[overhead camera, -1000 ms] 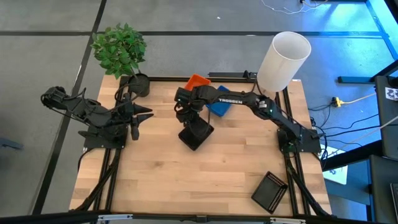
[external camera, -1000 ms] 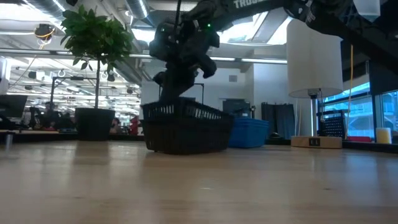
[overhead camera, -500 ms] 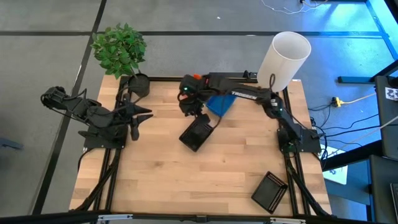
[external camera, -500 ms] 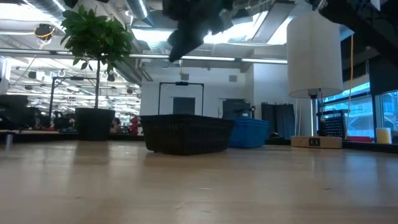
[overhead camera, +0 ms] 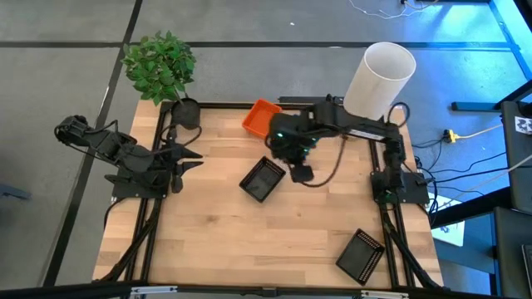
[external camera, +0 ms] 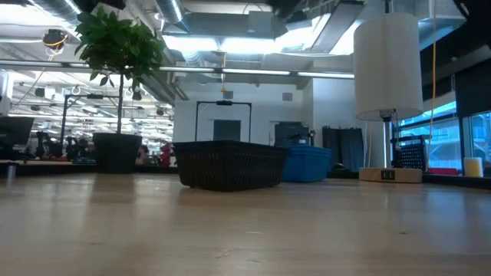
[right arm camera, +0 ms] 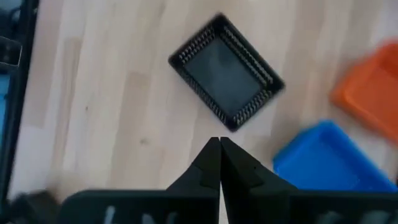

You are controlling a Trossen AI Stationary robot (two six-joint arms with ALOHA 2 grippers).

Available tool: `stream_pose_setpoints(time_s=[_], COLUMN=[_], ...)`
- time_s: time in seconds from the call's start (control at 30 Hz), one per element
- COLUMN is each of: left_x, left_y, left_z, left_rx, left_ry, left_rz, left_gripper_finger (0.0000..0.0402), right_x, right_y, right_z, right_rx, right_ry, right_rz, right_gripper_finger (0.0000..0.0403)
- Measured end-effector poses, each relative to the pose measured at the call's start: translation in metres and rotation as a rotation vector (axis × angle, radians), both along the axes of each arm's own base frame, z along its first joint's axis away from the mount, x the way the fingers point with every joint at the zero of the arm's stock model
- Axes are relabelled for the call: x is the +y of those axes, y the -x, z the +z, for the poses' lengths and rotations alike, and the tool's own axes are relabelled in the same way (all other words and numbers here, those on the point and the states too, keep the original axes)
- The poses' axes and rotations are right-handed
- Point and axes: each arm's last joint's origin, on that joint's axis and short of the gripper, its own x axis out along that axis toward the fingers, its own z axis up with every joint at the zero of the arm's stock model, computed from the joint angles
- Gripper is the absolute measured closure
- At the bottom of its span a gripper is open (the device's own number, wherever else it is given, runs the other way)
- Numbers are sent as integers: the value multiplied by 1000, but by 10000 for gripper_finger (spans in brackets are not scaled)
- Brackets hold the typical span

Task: Stack baskets by color
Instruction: Stack the bottom black bin on the black bins

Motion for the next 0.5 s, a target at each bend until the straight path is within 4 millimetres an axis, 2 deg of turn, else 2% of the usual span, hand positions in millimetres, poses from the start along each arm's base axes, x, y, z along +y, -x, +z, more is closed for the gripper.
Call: stream_pose_setpoints(time_s=[0.07,0.2,0.27,0.4,0.5], left_x=[0,1,0,0,0], left_y=[1,2,2,3,3], left_z=[-1,-3,-3,-3,-3], left_rx=[15,35,39,40,46], left_ry=[-7,-15,-9,-2,-22], left_rz=[0,-4,-16,-32,-44], left_gripper_finger=[326,326,326,326,326], right_x=[12,45,60,88,104], right_y=[9,41,58,96,123], right_z=[9,29,30,24,7], right_rx=[-14,-50,-49,-46,9], right_ry=[7,-9,6,23,-13], right_rz=[-82,-173,-247,-441,-589], right_gripper_finger=[403,403,403,403,403])
